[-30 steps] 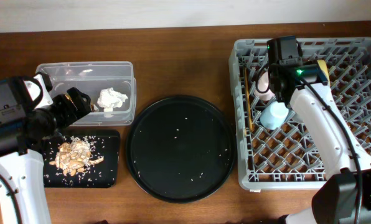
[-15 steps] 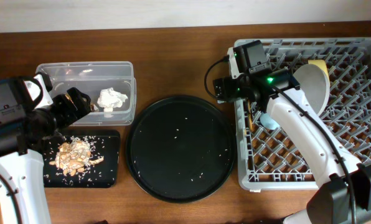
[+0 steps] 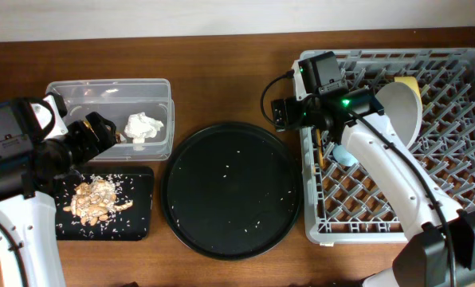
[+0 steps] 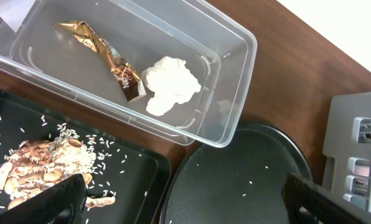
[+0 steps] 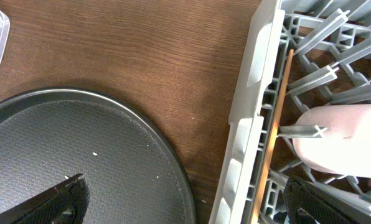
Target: Sort waste into correct bins and load items into the dishwasher rack
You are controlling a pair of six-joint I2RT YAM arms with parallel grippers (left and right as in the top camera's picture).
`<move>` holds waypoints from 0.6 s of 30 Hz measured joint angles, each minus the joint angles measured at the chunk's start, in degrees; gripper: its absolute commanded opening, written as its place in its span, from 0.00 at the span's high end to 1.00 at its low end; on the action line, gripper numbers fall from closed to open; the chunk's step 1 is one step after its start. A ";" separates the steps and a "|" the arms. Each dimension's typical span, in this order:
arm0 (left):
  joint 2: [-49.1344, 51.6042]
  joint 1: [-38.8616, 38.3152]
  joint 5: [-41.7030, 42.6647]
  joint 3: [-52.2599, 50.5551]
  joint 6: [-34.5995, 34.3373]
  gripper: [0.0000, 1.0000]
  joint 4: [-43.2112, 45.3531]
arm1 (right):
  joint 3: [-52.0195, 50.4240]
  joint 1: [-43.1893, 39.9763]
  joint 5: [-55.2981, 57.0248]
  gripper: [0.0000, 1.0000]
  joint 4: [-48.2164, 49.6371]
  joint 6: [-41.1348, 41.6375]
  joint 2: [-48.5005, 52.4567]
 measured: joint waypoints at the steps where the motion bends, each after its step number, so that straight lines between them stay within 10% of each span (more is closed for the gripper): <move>1: 0.00 0.00 0.00 0.00 0.00 0.01 0.00 | 0.00 0.00 0.00 0.01 0.00 0.00 0.00; 5: 0.00 0.00 0.00 0.00 0.00 0.00 0.00 | -0.02 0.00 -0.04 0.02 -0.07 0.00 -1.84; 18: -0.02 0.00 0.00 0.00 0.00 0.01 0.02 | 0.46 0.00 0.48 0.02 -0.72 0.02 -54.84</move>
